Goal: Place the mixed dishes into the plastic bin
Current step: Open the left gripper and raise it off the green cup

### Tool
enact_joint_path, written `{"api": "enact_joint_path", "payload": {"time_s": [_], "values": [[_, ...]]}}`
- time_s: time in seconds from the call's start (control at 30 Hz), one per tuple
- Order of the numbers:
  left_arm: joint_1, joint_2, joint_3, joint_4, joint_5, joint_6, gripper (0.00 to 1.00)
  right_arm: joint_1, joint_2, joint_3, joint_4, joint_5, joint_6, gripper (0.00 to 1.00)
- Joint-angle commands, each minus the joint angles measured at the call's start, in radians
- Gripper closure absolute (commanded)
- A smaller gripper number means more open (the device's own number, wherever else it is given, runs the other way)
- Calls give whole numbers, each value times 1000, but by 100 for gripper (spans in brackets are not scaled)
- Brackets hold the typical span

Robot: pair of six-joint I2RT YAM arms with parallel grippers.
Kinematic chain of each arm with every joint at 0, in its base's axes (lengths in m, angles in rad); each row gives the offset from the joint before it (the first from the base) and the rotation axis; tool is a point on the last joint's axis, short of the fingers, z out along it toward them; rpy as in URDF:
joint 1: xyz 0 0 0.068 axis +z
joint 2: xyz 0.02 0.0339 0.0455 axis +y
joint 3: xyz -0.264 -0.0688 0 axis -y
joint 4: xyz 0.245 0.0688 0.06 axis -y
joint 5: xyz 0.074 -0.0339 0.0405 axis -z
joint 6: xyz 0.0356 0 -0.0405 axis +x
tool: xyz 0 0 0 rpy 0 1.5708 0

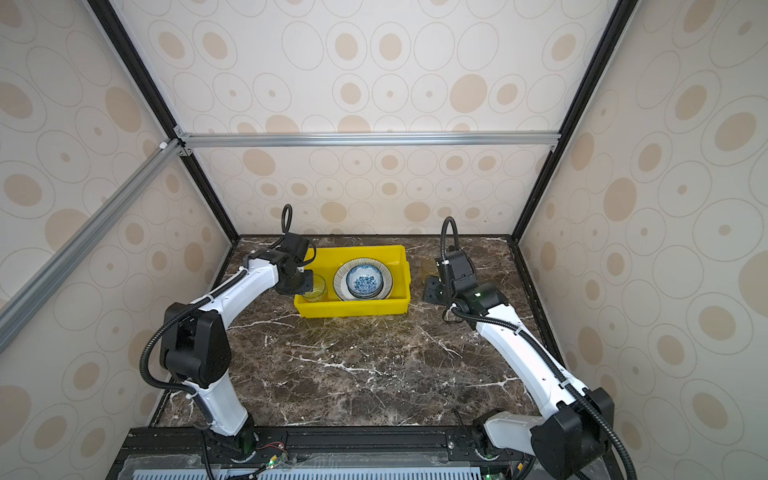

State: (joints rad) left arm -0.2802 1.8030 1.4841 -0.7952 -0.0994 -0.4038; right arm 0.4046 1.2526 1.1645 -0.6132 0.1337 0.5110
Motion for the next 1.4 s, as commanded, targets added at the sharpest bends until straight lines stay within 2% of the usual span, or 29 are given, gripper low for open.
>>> {"api": "enact_joint_path", "payload": {"time_s": [0.0, 0.2, 0.37, 0.83, 1.1, 1.37], "values": [[6, 9, -27, -79, 9, -5, 87, -4, -18, -3, -23, 4, 0, 42], [6, -28, -7, -76, 22, -7, 74, -4, -23, -10, -23, 7, 4, 42], [5, -56, 20, -72, 42, -3, 70, -4, -22, -9, -23, 7, 4, 42], [6, -145, 73, -124, 14, 3, 67, -4, -19, -7, -24, 10, 2, 41], [6, -210, 81, -136, 7, 3, 66, -5, 12, 29, -37, 61, -28, 41], [6, -273, 94, -138, 21, 29, 66, -46, 61, 48, -16, 56, -30, 41]]}}
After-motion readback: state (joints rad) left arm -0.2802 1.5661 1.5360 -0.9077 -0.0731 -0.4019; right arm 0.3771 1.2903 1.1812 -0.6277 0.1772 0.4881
